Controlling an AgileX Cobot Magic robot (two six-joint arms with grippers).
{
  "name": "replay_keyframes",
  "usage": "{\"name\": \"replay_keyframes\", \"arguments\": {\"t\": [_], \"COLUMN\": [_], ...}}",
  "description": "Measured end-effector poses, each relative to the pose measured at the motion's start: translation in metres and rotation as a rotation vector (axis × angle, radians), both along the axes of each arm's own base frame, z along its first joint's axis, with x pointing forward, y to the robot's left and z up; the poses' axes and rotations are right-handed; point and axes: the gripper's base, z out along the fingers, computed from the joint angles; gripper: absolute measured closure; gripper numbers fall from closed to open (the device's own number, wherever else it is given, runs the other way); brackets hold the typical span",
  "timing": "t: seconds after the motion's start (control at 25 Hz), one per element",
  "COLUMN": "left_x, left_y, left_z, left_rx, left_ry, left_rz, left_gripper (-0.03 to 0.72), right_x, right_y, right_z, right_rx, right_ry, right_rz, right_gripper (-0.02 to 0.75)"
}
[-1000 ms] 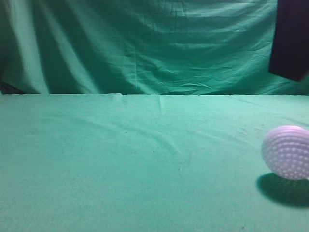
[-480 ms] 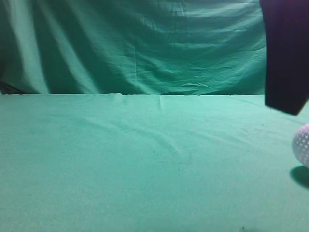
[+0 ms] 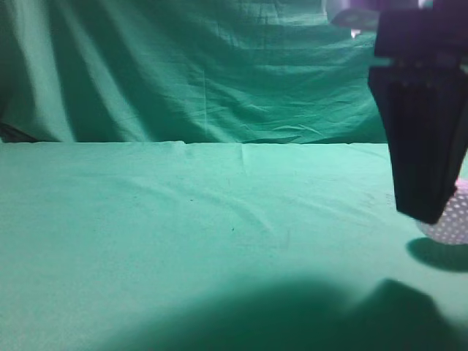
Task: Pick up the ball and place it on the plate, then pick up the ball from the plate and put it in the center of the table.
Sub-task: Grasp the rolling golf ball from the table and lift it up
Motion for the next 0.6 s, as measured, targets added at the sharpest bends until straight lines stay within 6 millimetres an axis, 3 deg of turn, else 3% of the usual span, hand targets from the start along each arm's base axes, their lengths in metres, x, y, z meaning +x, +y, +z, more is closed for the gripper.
{"name": "replay_keyframes", "arguments": {"t": [0.16, 0.2, 0.4, 0.44, 0.52, 0.56, 0.6], "left_x": [0.0, 0.0, 0.0, 0.0, 0.0, 0.0, 0.0], "left_y": [0.0, 0.0, 0.0, 0.0, 0.0, 0.0, 0.0], "left_z": [0.0, 0.0, 0.0, 0.0, 0.0, 0.0, 0.0], "left_rx": [0.0, 0.0, 0.0, 0.0, 0.0, 0.0, 0.0], "left_ry": [0.0, 0.0, 0.0, 0.0, 0.0, 0.0, 0.0], "left_rz": [0.0, 0.0, 0.0, 0.0, 0.0, 0.0, 0.0], "left_gripper": [0.688, 0.688, 0.688, 0.688, 0.688, 0.688, 0.688], "right_x": [0.004, 0.005, 0.012, 0.013, 0.015, 0.016, 0.018], "right_y": [0.003, 0.004, 0.009, 0.01, 0.012, 0.013, 0.014], "right_z": [-0.008, -0.009, -0.012, -0.013, -0.015, -0.016, -0.016], "right_rx": [0.0, 0.002, 0.034, 0.041, 0.054, 0.06, 0.067], "right_ry": [0.002, -0.002, -0.044, -0.053, -0.069, -0.076, -0.085], "right_rz": [-0.004, -0.003, -0.001, -0.001, -0.001, -0.001, -0.001], "right_gripper": [0.068, 0.125, 0.127, 0.169, 0.153, 0.195, 0.185]}}
